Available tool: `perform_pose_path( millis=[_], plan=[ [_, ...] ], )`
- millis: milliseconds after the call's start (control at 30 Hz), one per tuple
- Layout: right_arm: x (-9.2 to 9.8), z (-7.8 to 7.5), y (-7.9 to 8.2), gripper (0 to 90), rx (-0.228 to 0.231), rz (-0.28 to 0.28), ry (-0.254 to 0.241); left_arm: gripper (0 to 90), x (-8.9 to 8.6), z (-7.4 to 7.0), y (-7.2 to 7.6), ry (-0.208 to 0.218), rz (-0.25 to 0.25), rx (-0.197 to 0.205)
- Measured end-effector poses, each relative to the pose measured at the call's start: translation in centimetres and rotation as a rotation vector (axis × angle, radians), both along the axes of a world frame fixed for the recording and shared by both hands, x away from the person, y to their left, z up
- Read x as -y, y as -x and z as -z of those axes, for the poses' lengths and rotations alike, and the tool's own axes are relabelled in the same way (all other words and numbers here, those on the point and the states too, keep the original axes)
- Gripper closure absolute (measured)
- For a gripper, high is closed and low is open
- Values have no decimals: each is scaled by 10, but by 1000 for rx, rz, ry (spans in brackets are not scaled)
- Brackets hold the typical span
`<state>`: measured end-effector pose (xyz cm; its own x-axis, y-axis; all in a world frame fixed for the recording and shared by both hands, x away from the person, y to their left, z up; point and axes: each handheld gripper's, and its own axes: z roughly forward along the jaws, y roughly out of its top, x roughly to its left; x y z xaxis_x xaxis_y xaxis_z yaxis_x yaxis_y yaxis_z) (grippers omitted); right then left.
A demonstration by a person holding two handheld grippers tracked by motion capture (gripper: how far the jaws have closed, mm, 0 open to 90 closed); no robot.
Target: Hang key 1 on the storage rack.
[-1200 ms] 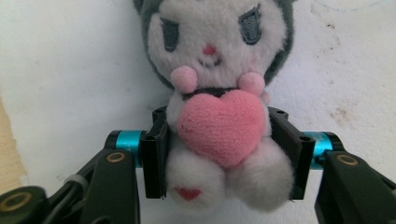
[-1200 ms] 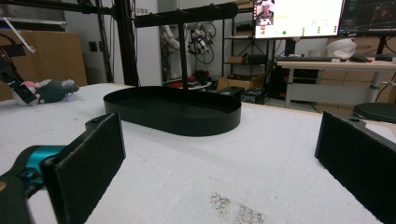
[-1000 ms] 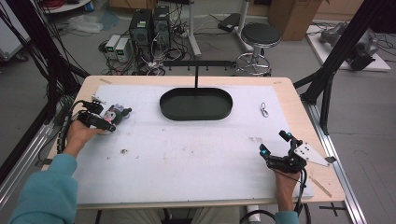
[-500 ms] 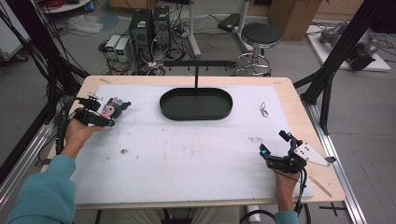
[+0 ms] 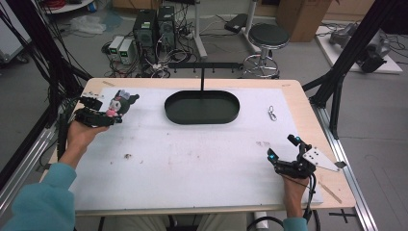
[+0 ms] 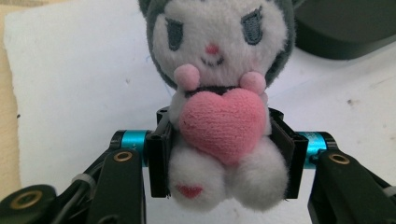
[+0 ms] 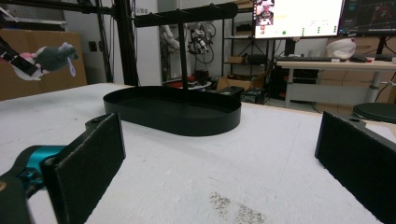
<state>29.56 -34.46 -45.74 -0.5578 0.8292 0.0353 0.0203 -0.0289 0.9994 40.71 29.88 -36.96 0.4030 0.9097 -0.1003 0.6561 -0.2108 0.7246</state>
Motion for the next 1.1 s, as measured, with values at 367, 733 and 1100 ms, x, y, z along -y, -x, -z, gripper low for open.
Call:
perform_pose_path(
  millis=[367,733,1100],
  plan=[
    [0,0,0,8,-6,3,-4,510,7,-21,0,38,24,59],
    [0,0,0,8,-4,3,-2,510,47,-51,-7,2,127,100],
    [0,0,0,8,-8,3,-6,510,80,-71,-21,-4,182,122]
  ],
)
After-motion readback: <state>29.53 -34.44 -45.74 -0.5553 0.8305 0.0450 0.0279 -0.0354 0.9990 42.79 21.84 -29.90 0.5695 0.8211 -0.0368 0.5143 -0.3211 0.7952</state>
